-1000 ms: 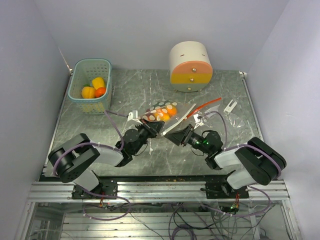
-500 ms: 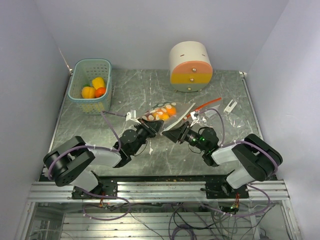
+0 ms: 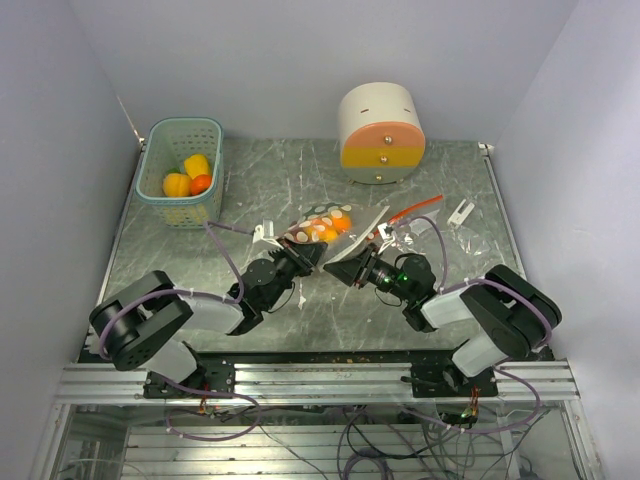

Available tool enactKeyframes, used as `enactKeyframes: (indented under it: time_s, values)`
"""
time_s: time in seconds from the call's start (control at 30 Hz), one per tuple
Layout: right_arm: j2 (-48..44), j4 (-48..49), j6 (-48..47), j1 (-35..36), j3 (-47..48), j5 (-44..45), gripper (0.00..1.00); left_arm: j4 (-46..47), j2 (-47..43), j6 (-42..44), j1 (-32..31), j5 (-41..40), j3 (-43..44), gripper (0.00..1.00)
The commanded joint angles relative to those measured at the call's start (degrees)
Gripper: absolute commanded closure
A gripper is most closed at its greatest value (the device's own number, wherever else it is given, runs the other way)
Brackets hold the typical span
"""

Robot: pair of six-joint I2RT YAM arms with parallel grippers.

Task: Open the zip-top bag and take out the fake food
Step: Pick up the zipper food storage bag at the center of the board.

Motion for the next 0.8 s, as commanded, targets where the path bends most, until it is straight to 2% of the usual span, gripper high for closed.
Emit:
enactKeyframes:
  time_s: [0.0, 0.03, 0.17, 0.27, 0.63, 0.77]
  values:
    - [-1.4, 0.6, -3.5, 0.3, 1.6, -1.8, 0.67, 3.3, 1.3, -0.2, -0.4, 0.6, 0.8, 0.93]
    - [-1.5, 0.4, -3.8, 0.3, 1.9, -2.5, 0.66, 3.0, 1.5, -0.4, -0.4, 0.9, 1.1, 0.93]
    - [-1.4, 1.5, -4.8, 0.2, 2.2, -4.6, 0.51, 3.3, 1.6, -0.7, -0.4, 1.5, 1.3, 0.93]
    - [-1.6, 2.0, -5.0, 0.2, 2.3, -5.3, 0.48, 3.4, 1.3, -1.0, -0.4, 1.6, 1.2, 0.93]
    - [-2.6, 1.3, -5.3, 0.2, 1.4, -2.9, 0.87, 5.1, 2.5, -1.3, -0.3, 2.8, 1.1, 0.93]
    - [-3.1, 0.2, -5.7, 0.1, 1.3, -2.3, 0.87, 7.1, 3.2, -1.1, -0.3, 4.4, 1.0, 0.93]
